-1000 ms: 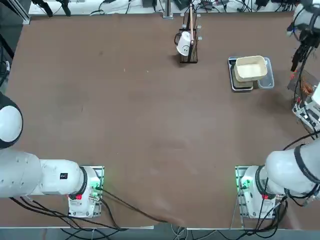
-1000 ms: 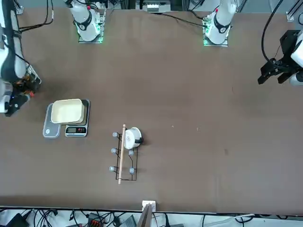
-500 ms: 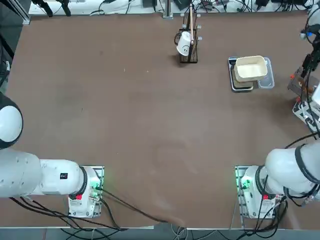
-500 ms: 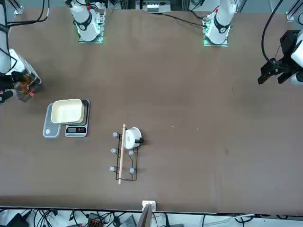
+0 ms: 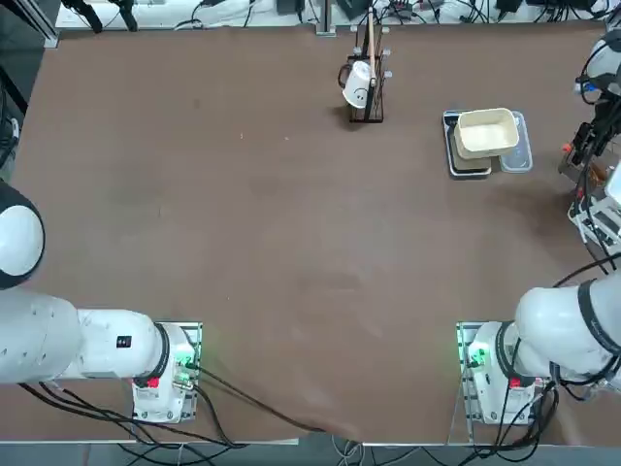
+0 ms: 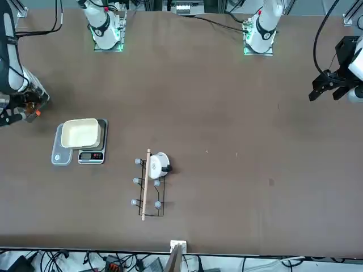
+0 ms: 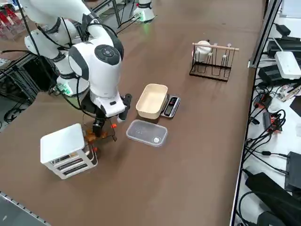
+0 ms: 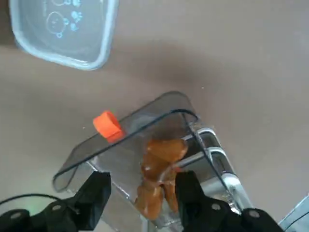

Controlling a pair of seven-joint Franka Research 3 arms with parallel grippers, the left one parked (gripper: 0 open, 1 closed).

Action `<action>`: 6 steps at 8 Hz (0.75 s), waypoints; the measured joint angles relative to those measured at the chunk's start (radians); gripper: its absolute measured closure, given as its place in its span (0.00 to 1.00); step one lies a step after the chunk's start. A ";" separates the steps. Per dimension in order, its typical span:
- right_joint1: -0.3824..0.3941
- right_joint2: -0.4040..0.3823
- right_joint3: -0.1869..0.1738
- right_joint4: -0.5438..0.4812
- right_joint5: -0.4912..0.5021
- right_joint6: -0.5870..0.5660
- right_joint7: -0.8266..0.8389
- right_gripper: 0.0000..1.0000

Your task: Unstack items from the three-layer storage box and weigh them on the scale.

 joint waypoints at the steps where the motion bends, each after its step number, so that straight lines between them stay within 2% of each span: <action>1: -0.010 0.000 0.000 -0.001 0.000 0.008 0.000 0.18; 5: -0.035 0.029 -0.001 -0.026 0.000 0.038 0.006 0.25; 6: -0.035 0.032 -0.001 -0.026 -0.001 0.048 0.009 0.31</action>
